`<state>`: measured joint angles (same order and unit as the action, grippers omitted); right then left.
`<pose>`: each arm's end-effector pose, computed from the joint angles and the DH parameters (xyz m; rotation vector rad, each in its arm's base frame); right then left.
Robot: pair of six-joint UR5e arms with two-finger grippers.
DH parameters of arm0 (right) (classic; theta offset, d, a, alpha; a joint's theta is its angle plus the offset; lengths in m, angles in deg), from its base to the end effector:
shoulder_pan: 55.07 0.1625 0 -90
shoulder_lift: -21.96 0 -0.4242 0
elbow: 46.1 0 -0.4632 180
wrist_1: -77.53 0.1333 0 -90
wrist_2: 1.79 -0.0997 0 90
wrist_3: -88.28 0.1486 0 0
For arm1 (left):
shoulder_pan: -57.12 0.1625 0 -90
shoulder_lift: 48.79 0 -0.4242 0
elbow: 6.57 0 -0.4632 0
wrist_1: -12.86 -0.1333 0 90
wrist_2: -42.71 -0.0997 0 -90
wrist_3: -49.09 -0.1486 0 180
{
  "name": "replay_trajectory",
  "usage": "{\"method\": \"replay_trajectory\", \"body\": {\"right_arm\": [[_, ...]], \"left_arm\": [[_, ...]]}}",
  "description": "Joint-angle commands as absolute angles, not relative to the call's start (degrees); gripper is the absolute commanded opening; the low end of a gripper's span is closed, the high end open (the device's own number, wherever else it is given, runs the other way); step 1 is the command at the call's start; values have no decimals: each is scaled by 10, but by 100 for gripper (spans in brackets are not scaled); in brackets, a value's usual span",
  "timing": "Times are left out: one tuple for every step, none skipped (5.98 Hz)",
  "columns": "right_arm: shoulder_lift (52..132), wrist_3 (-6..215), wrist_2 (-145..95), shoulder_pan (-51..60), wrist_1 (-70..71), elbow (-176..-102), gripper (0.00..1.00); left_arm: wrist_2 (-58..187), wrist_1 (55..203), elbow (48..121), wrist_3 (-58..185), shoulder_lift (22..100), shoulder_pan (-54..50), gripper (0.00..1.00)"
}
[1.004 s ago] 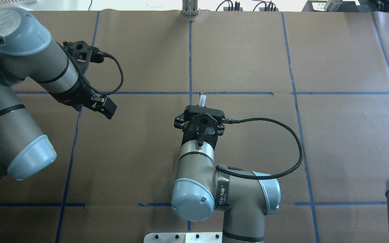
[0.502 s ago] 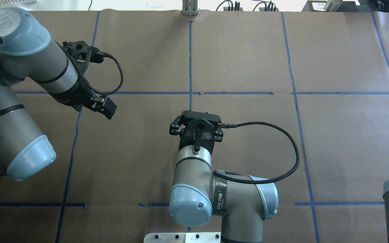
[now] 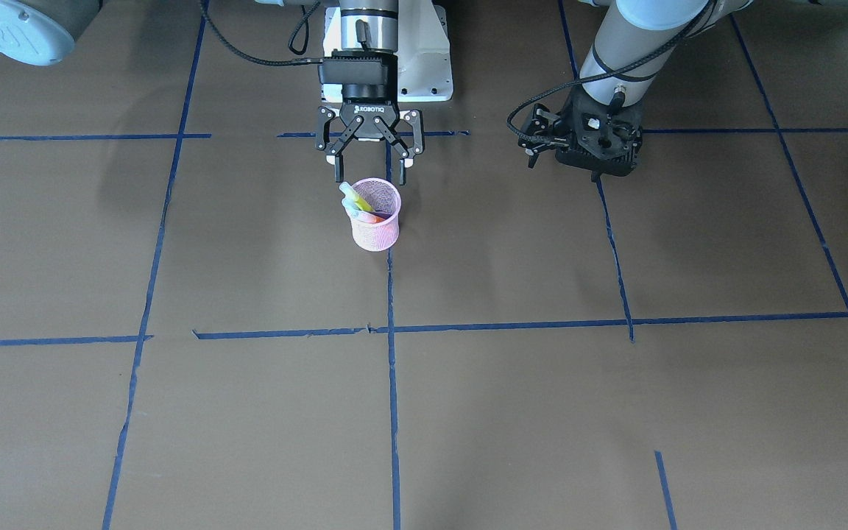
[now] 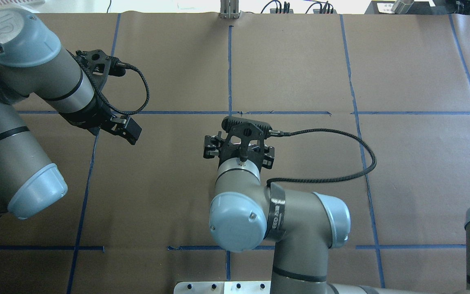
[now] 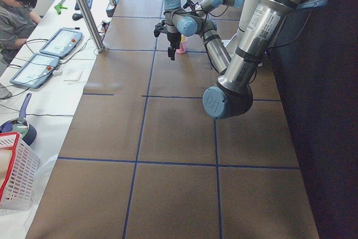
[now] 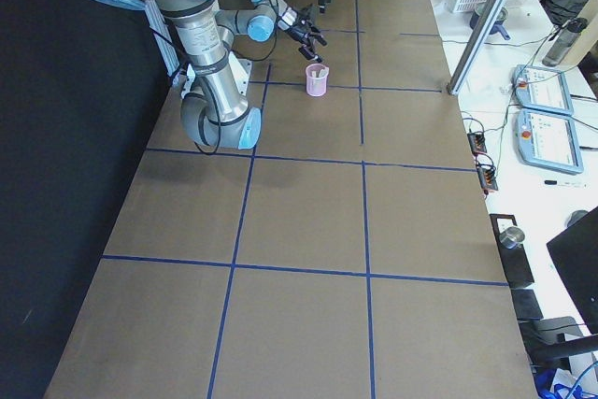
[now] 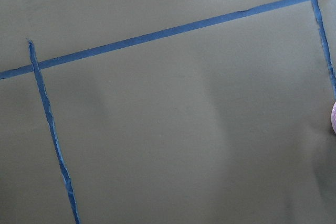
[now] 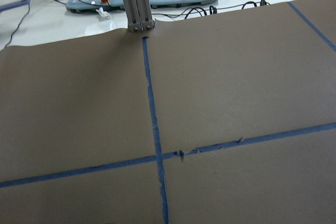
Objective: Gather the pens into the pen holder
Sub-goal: 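Open the right gripper and raise it off the pink cup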
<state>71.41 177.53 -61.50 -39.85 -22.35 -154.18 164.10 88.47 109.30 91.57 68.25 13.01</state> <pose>-0.6006 -0.3792 0.0990 0.6111 -0.7590 0.4571 0.4129 -0.4781 0.2080 0.1027 0.8353 0.2401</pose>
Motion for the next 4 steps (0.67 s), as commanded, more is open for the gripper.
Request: {"method": "replay_trajectory", "body": {"right_arm": [[717, 1719, -830, -321, -266, -1571, 100], [722, 1665, -927, -279, -267, -1571, 100], [741, 1609, -1036, -224, -272, -1573, 100], [771, 1535, -1109, -177, -272, -1591, 100]], "left_arm": [[1643, 884, 1094, 917, 683, 124, 100], [1643, 874, 1094, 920, 683, 120, 100], [1644, 871, 1094, 917, 682, 110, 100], [1668, 871, 1095, 910, 679, 90, 100]]}}
